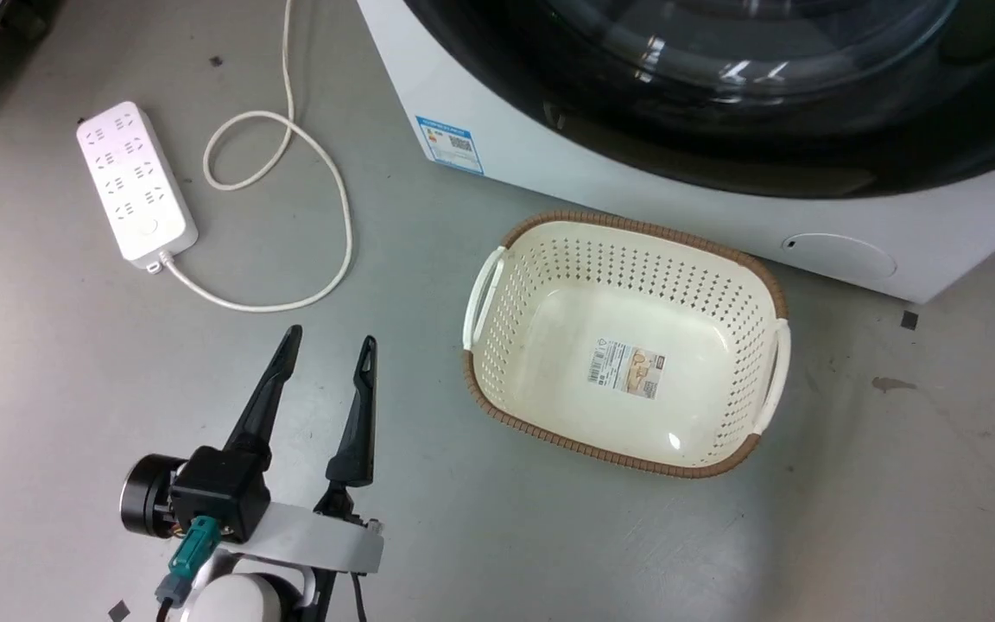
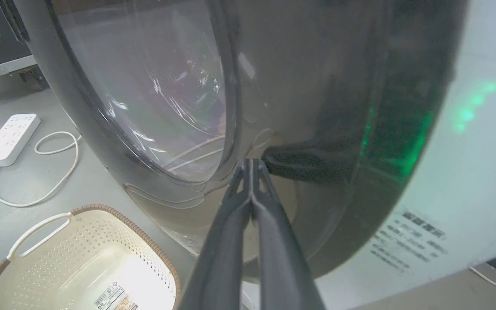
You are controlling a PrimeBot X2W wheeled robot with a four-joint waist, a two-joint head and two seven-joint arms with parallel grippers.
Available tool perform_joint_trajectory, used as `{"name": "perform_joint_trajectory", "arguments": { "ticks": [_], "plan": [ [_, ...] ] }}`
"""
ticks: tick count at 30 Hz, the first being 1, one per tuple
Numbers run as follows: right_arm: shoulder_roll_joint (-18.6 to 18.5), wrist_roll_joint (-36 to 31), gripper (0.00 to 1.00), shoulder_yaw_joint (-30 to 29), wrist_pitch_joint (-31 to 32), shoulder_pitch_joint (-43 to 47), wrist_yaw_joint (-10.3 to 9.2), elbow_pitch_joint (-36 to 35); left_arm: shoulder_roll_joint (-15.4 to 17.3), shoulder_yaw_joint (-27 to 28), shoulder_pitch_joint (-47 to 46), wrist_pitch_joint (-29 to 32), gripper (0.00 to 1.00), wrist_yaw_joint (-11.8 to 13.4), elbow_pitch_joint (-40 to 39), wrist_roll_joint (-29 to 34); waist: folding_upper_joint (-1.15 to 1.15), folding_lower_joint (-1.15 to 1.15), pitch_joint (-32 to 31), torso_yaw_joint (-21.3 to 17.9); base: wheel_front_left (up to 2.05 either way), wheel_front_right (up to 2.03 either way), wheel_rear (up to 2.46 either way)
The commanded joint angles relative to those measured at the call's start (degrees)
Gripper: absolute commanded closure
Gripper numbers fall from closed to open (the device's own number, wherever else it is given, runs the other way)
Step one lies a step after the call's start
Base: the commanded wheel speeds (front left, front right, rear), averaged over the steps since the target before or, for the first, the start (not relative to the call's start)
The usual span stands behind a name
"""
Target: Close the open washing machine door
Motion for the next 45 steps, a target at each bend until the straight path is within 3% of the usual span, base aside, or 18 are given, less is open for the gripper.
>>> {"name": "perform_joint_trajectory", "arguments": {
  "ticks": [1,11,12,13,14,20,25,29,31,32,37,43,44,45],
  "plan": [
    [-0.12,-0.43,1.0,-1.94,-0.02,-2.74,-0.14,2.62,-0.13,0.11,-1.04,-0.31,0.0,-0.32,0.16,-0.1,0.0,-0.01,0.04,0.15,0.0,0.0,0.0],
    [3.82,-1.9,1.0,-3.19,-3.45,-4.71,-0.14,9.22,-0.24,0.37,-1.36,-0.31,0.0,-0.49,0.92,-0.13,0.0,-0.01,-2.14,-2.02,0.0,0.0,0.0],
    [4.26,-1.83,0.75,-2.83,-4.25,-4.02,-0.14,9.51,-0.24,0.38,-1.22,-0.31,0.0,-0.51,0.98,-0.23,0.0,-0.01,-2.79,-2.46,0.0,0.0,0.0],
    [4.73,-1.65,0.02,-2.49,-5.31,-3.16,-0.14,9.57,-0.25,0.38,-1.02,-0.31,0.0,-0.52,1.08,-0.34,0.0,-0.01,-3.52,-2.96,0.0,0.0,0.0],
    [5.25,-1.42,0.0,-2.07,-6.21,-2.18,-0.14,9.65,-0.25,0.47,-0.76,-0.31,0.0,-0.53,1.26,-0.35,0.0,-0.01,-4.43,-3.6,0.0,0.0,0.0],
    [7.44,-0.17,0.0,0.31,-12.53,5.91,-0.14,5.7,-0.26,1.4,0.98,-0.31,0.0,-0.83,2.95,-0.58,0.0,-0.01,-9.38,-7.91,0.0,0.0,0.0],
    [10.06,-1.05,0.0,-2.09,-15.61,16.07,-0.14,-1.59,-0.26,2.67,2.51,-0.31,0.0,-1.1,4.66,-0.81,0.0,-0.01,-13.3,-11.78,0.0,0.0,0.0],
    [15.55,-5.71,0.0,-7.91,-16.31,27.39,-0.14,-9.49,-0.06,2.76,3.84,-0.31,0.0,-1.48,4.9,-0.85,0.0,-0.01,-15.95,-14.17,0.0,0.0,0.0],
    [25.15,-15.07,0.0,-15.47,-16.41,42.04,-0.14,-22.17,0.35,2.86,6.21,-0.31,0.0,-1.8,5.66,-0.93,0.0,-0.01,-18.24,-16.85,0.0,0.0,0.0],
    [26.18,-16.01,0.0,-15.98,-16.41,43.89,-0.14,-23.8,0.42,2.79,6.55,-0.31,0.0,-1.84,5.76,-0.86,0.0,-0.01,-18.5,-17.24,0.0,0.0,0.0],
    [28.37,-19.05,0.0,-16.9,-16.42,49.7,-0.14,-28.15,0.66,2.66,7.8,-0.31,0.0,-1.94,6.31,-0.23,0.0,-0.01,-19.12,-18.59,0.0,0.0,0.0],
    [28.58,-18.76,0.0,-15.45,-16.42,51.9,-0.14,-28.33,0.49,2.72,8.87,-0.31,0.0,-1.99,7.11,0.18,0.0,-0.01,-19.57,-18.83,0.0,0.0,0.0],
    [28.27,-19.06,1.0,-15.47,-16.18,50.86,-0.1,-28.25,0.31,2.63,8.26,0.01,1.0,-1.9,7.06,-0.19,0.0,-0.01,-19.58,-18.85,0.0,0.0,0.0],
    [28.27,-19.08,1.0,-15.44,-16.15,50.79,-0.09,-28.23,0.27,2.58,8.3,0.11,1.0,-1.89,7.13,-0.23,0.0,-0.01,-19.59,-18.85,0.0,0.0,0.0]
  ]
}}
